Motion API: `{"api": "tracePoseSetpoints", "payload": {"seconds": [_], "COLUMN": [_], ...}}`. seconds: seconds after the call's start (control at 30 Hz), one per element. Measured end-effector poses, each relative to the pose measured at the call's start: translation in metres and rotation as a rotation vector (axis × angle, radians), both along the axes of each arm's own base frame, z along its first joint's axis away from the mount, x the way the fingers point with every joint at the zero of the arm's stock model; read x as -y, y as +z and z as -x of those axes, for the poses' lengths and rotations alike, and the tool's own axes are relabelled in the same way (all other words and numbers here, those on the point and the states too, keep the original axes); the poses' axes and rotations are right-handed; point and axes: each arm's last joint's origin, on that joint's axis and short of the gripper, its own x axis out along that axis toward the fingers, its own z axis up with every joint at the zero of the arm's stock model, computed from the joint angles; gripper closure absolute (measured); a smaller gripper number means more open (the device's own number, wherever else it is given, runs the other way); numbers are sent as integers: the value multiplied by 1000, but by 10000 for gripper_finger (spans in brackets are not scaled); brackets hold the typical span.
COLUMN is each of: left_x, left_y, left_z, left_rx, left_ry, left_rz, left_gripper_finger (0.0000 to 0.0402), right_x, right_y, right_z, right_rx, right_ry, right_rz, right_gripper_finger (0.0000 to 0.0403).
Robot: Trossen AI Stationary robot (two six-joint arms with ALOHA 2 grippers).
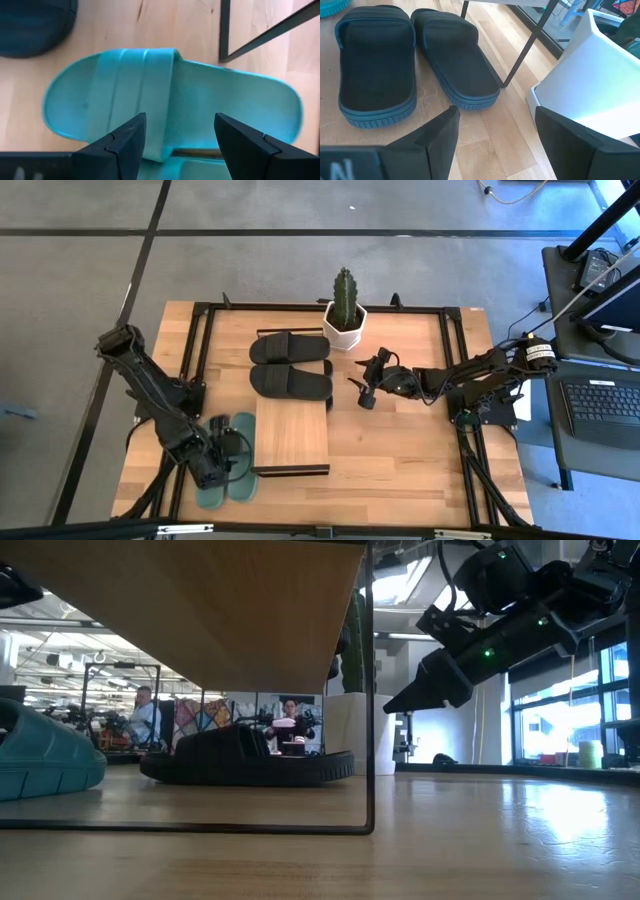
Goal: Pick and place slides into the shelf
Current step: Put the green slides under the shelf
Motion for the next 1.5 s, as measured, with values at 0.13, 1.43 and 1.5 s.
{"api": "tracePoseSetpoints", "payload": {"seconds": [0.13, 1.43, 1.5], "left_x": [-2, -25, -25], "left_y": [-4, -33, -33], "left_z": [1, 6, 6], "left_rx": [-5, -47, -46], "left_ry": [-46, 45, 45], "left_rz": [-43, -149, -149], "left_gripper_finger": [177, 177, 177], "right_x": [0, 8, 8], "right_y": [0, 0, 0], "right_z": [0, 0, 0], "right_rx": [-1, -2, -2], "right_ry": [1, -29, -29], "right_rz": [1, 2, 2], "right_gripper_finger": [144, 144, 144]}}
